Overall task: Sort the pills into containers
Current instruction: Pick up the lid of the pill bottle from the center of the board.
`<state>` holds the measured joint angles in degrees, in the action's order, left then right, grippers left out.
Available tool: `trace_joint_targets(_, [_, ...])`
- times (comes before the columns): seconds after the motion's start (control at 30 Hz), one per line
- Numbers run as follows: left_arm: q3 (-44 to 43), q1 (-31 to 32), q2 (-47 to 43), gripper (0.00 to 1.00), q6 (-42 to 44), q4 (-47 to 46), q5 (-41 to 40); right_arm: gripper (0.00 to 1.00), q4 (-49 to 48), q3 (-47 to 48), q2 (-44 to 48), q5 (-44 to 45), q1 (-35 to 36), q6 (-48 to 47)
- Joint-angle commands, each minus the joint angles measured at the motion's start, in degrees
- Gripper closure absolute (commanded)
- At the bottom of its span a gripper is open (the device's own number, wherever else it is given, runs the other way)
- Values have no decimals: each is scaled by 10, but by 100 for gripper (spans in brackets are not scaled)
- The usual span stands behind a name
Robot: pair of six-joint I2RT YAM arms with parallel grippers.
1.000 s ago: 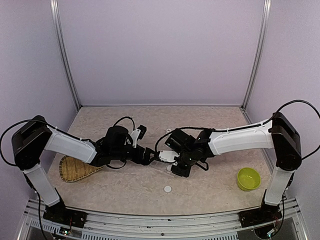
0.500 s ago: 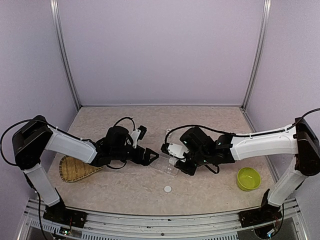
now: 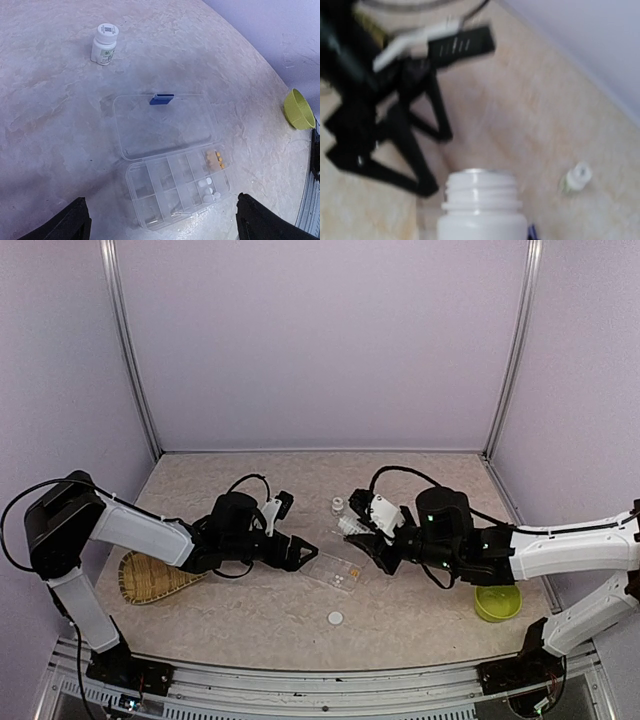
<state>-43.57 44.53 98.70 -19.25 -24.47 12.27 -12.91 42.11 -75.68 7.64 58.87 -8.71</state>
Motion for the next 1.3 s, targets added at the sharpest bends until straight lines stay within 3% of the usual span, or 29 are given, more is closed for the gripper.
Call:
trace_joint_targets(0.0, [-4, -2, -5, 1, -1, -14, 5, 83, -83, -37, 50, -8, 6, 2])
trace_joint_targets(0.43, [-4, -2, -2, 1, -2, -14, 4, 82, -351, -183, 267, -5, 4, -27])
trace_joint_targets(0.57, [-3, -2, -6, 1, 1, -14, 9, 82, -293, -146, 247, -13, 4, -35])
trace_joint_targets(0.7, [-3, 0, -12, 1, 15, -14, 22, 81, -307, -161, 250, -35, 4, -16])
trace_joint_targets(0.8, [-2, 6, -16, 1, 27, -15, 28, 81, -382, -210, 286, -90, 0, 0])
trace_joint_targets(0.9, [-11, 19, -16, 1, 44, -5, 44, 81, -342, -194, 290, -118, 0, 3])
trace_joint_targets(1.27, [-118, 113, 4, 1, 87, 177, 9, 81, -343, -259, 384, -178, -1, 30])
